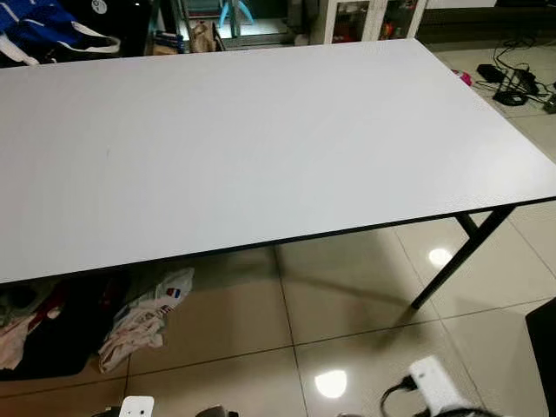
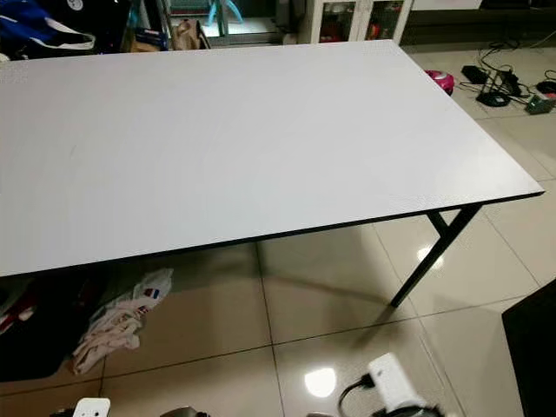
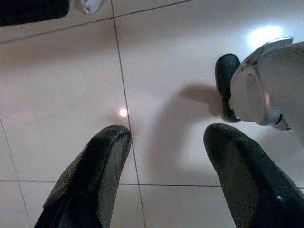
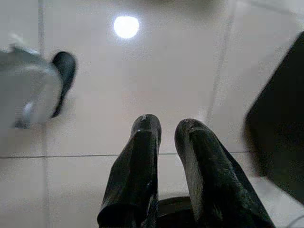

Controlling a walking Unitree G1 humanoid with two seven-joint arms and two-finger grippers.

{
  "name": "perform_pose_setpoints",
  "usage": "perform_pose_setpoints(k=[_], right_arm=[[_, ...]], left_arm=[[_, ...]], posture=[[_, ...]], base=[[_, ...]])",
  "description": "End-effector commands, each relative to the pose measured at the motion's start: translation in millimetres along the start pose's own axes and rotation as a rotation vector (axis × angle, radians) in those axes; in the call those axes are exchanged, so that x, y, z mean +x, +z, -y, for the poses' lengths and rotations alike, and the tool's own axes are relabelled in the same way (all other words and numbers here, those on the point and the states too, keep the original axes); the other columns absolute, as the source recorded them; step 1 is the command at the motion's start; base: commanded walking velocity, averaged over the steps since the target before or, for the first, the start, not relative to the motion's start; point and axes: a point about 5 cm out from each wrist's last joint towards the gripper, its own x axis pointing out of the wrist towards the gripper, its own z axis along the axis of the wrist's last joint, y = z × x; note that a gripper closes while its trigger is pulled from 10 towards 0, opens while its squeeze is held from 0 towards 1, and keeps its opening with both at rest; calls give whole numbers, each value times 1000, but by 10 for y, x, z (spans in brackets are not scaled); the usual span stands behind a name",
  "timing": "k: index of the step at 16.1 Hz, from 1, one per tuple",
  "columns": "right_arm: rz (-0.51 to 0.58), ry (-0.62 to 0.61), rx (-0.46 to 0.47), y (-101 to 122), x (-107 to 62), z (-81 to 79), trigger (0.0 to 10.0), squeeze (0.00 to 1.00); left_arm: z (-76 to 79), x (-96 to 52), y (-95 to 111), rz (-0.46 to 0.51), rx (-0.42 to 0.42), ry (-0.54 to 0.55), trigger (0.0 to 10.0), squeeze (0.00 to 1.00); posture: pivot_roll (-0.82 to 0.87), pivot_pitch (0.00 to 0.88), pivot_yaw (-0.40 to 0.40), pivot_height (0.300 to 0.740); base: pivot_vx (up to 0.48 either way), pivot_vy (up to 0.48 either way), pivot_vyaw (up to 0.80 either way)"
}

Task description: Setting the table

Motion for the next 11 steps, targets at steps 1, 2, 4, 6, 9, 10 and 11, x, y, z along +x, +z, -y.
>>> perform_pose_setpoints(k=[1,2,4,6,9,10,11], right_arm=[[-16,22,45,-47,0,-62,10000,0],[-21,30,48,-60,0,-89,10000,0],[-31,40,17,-91,-1,-113,10000,0],[-37,35,32,-110,-1,-126,10000,0],[-72,48,47,-217,-7,-195,10000,0],[-98,48,73,-299,-14,-228,10000,0],[-124,51,59,-367,-21,-247,10000,0]], left_arm=[[16,-7,-60,-22,-19,-14,10000,0],[19,-9,-70,-26,-20,-16,10000,0],[47,-14,-119,-56,-36,-38,10000,0],[134,-31,-197,-77,-136,-91,10000,0],[123,-66,-373,-135,-124,-66,10000,0],[113,-84,-452,-158,-169,-50,10000,0],[104,-101,-519,-173,-173,-46,10000,0]], posture=[[-98,97,11,740],[-98,97,11,740],[-95,99,16,740],[-89,105,10,740],[-79,112,0,740],[-81,117,4,740],[-83,121,1,740]], base=[[0,0,0],[0,0,0],[0,0,0],[0,0,0],[0,0,0],[0,0,0],[0,0,0]])
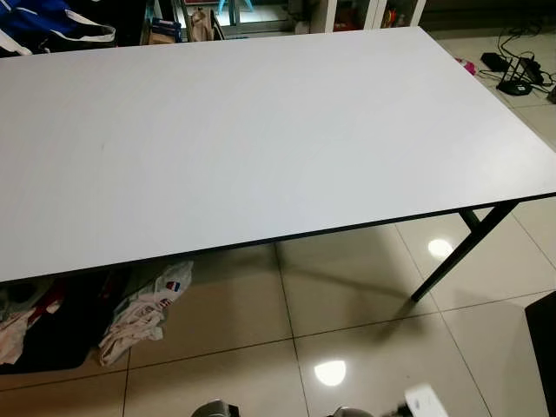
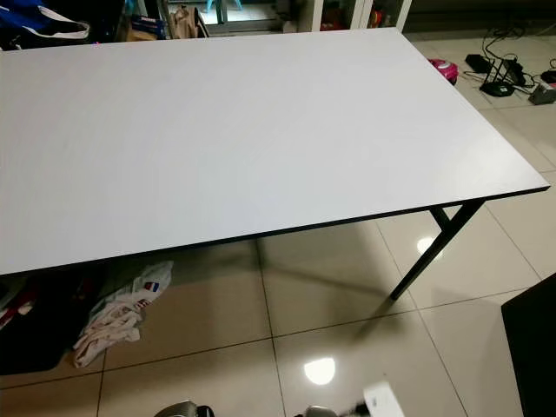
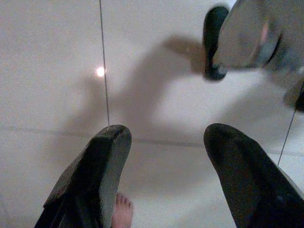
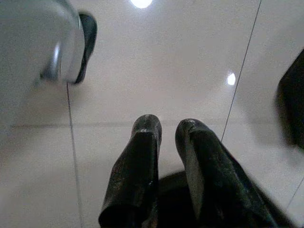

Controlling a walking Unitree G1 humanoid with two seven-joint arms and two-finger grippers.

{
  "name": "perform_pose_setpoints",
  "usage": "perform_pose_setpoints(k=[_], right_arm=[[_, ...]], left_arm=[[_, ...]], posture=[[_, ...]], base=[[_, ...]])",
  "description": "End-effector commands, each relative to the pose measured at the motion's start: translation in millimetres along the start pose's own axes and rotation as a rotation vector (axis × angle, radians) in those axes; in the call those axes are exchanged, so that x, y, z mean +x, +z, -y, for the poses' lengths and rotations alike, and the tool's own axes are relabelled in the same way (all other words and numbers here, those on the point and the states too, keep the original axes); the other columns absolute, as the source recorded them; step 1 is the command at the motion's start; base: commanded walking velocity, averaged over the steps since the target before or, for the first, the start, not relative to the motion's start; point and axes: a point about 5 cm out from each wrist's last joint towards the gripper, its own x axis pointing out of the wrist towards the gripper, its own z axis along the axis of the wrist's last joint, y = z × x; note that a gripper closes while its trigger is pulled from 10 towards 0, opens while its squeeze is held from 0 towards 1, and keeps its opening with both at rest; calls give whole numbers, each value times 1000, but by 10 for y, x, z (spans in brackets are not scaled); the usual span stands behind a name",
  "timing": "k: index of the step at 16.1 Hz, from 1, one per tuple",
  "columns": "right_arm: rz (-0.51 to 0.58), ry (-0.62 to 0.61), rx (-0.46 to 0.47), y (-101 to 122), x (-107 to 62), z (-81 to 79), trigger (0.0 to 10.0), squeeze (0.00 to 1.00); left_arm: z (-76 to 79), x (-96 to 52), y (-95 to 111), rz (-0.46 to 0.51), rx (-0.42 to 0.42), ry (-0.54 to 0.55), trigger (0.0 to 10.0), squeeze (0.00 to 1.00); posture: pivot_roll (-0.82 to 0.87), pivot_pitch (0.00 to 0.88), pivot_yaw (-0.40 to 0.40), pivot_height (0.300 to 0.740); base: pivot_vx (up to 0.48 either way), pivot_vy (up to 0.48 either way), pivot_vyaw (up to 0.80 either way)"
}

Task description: Setting the table

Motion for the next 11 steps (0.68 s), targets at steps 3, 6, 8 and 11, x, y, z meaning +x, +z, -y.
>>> perform_pose_setpoints(k=[3,6,8,11], right_arm=[[19,8,16,54,0,-91,10000,0],[16,3,16,39,0,-80,10000,0],[16,-2,23,38,0,-60,10000,0],[26,-10,22,50,0,-49,10000,0]], left_arm=[[18,-10,-116,-43,1,5,10000,0],[93,3,-36,-29,-1,5,10000,0],[106,4,-32,-28,11,4,10000,0],[18,-9,-105,-34,33,15,10000,0]], posture=[[-79,129,2,740],[-82,130,4,740],[-86,131,4,740],[-86,127,2,740]], base=[[0,0,0],[0,0,0],[0,0,0],[0,0,0]])
